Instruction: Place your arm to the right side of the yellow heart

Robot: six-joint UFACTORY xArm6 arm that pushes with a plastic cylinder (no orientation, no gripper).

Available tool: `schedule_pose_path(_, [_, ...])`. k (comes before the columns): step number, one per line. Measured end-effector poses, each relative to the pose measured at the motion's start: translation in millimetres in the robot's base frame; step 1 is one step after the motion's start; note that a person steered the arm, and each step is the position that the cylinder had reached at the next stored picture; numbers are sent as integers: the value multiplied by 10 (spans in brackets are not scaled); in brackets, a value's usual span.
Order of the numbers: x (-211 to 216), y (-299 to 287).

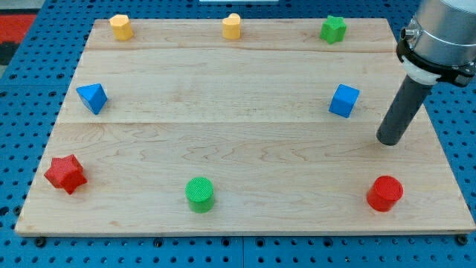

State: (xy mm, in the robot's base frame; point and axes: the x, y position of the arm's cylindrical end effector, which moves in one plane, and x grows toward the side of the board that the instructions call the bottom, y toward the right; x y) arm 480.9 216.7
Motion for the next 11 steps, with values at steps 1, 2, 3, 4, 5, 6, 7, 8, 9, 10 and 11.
schedule_pose_path(1, [5,0])
schedule_pose_path(2, [73,0])
schedule_pose_path(3, [73,-12])
schedule_pose_path(4, [73,-79])
schedule_pose_path(5, [73,-88])
schedule_pose_path(6, [-106,90])
schedule_pose_path(7, [-671,508])
schedule_pose_path(8, [-1409,375])
schedule_pose_path(9, [-1534,-559])
schedule_pose_path(10, [-2156,-1255])
schedule_pose_path(11, [-2726,-1353])
